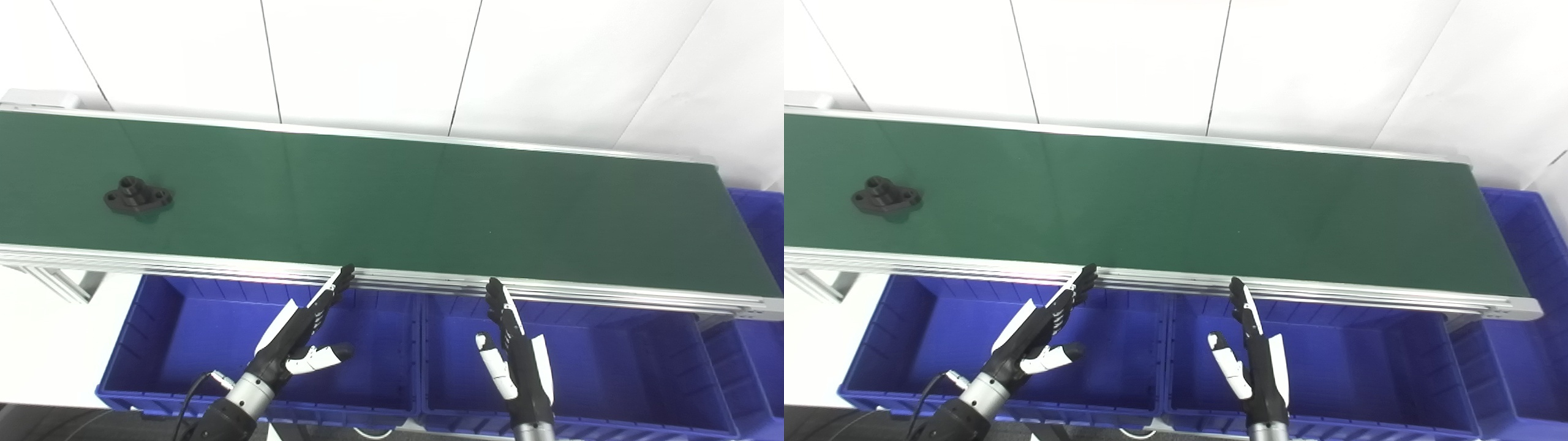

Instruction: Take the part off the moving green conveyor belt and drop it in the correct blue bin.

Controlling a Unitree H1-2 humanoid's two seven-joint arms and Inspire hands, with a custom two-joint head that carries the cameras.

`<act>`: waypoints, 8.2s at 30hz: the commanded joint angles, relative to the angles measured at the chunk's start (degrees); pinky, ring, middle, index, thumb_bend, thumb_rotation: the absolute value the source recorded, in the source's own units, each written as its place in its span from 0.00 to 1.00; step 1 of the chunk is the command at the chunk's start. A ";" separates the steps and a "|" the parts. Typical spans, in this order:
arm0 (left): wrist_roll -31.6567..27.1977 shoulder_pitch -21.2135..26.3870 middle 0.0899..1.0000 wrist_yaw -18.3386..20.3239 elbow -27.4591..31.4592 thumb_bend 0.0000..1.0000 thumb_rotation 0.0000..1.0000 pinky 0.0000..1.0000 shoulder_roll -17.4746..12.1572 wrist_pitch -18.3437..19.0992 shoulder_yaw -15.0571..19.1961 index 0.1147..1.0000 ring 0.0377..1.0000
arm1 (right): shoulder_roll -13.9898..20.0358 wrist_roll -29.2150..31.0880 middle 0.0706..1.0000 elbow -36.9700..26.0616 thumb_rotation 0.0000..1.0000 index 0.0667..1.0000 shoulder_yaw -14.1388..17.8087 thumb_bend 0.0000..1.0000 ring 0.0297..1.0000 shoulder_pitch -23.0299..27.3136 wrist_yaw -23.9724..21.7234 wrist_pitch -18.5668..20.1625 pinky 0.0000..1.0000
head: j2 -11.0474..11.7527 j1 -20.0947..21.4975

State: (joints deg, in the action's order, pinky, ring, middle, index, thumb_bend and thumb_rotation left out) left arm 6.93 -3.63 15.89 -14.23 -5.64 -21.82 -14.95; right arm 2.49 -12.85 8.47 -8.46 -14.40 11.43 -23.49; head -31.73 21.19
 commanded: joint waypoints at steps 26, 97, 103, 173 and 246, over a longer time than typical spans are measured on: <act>5.55 -3.08 1.00 -14.71 1.74 0.76 0.68 1.00 4.20 -5.10 -7.08 1.00 1.00 | 4.39 2.63 0.96 -3.92 0.92 0.97 1.38 0.78 0.96 -1.94 -8.45 -1.25 0.92 | -0.34 -6.40; 2.87 -2.21 1.00 -8.58 1.57 0.67 0.88 1.00 4.65 -2.94 -3.03 1.00 1.00 | 3.14 0.44 0.98 -2.91 0.96 0.99 2.20 0.76 0.97 -1.46 -8.36 -1.36 0.93 | -0.88 -6.95; 3.64 -2.74 1.00 -8.70 3.08 0.66 0.93 1.00 5.23 -1.75 -2.87 1.00 1.00 | 2.97 1.47 0.97 -4.17 0.95 0.98 2.61 0.78 0.96 -1.06 -8.67 -0.49 0.92 | -3.50 -7.78; 3.30 1.67 1.00 -15.87 -7.38 0.62 0.79 0.97 5.90 -5.10 -8.46 1.00 1.00 | 9.98 -1.61 0.86 -19.05 0.63 0.91 7.05 0.78 0.85 10.60 -5.71 5.37 0.83 | 6.60 -13.82; 1.61 -2.70 1.00 -6.30 3.52 0.62 0.97 1.00 2.69 -4.33 -2.95 1.00 1.00 | 17.19 -32.74 0.45 12.93 0.00 0.48 -21.07 0.53 0.37 42.84 -15.66 28.23 0.31 | -5.37 3.31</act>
State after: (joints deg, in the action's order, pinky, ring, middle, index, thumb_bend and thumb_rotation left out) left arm 9.24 -7.09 9.86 -12.47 -3.14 -24.03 -18.16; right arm 20.57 -44.96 20.61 -28.74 28.76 -5.99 8.39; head -37.18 24.52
